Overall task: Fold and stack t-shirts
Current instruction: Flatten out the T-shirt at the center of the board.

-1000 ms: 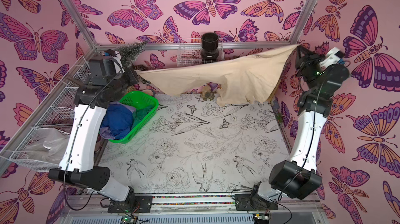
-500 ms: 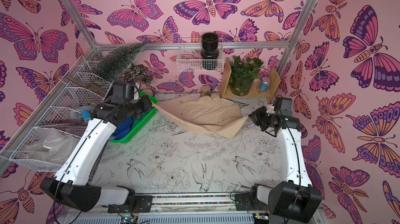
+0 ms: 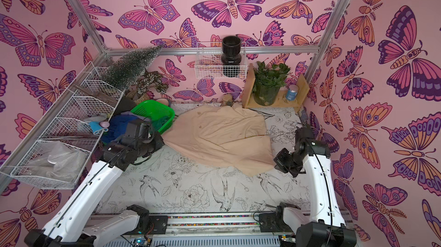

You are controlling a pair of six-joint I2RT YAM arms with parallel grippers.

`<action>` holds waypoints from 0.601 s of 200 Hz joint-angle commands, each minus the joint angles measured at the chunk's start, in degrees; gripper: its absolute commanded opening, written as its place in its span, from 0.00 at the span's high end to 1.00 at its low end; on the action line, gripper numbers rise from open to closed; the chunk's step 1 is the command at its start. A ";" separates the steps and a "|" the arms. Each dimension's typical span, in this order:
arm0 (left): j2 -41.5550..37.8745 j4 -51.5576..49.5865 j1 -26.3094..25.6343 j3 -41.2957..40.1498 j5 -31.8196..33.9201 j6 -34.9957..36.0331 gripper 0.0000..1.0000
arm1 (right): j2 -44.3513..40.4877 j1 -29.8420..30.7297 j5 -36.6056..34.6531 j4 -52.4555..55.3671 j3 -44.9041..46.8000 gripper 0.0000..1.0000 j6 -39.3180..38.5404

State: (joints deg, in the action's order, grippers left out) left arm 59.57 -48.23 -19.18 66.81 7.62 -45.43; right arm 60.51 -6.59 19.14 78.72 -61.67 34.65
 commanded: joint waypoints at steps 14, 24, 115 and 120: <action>-1.93 -3.59 -0.16 0.79 3.13 2.34 1.00 | -12.35 0.44 -11.08 14.22 -2.94 1.00 2.60; -2.73 -3.87 -0.18 0.55 1.68 3.37 1.00 | -15.33 0.44 -13.34 17.78 -4.25 1.00 3.75; -24.42 -15.24 -1.56 -9.70 -5.69 -1.98 1.00 | -33.79 0.53 -1.81 23.41 3.42 1.00 11.91; -25.20 -15.98 -1.56 -10.04 -5.82 -2.12 1.00 | -33.70 0.53 -2.09 23.41 3.31 1.00 11.88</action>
State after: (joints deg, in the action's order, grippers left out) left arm 38.11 -58.35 -20.67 58.89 3.64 -45.28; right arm 27.79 -6.55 15.86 91.66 -57.36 42.28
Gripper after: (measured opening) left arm 0.048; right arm 0.038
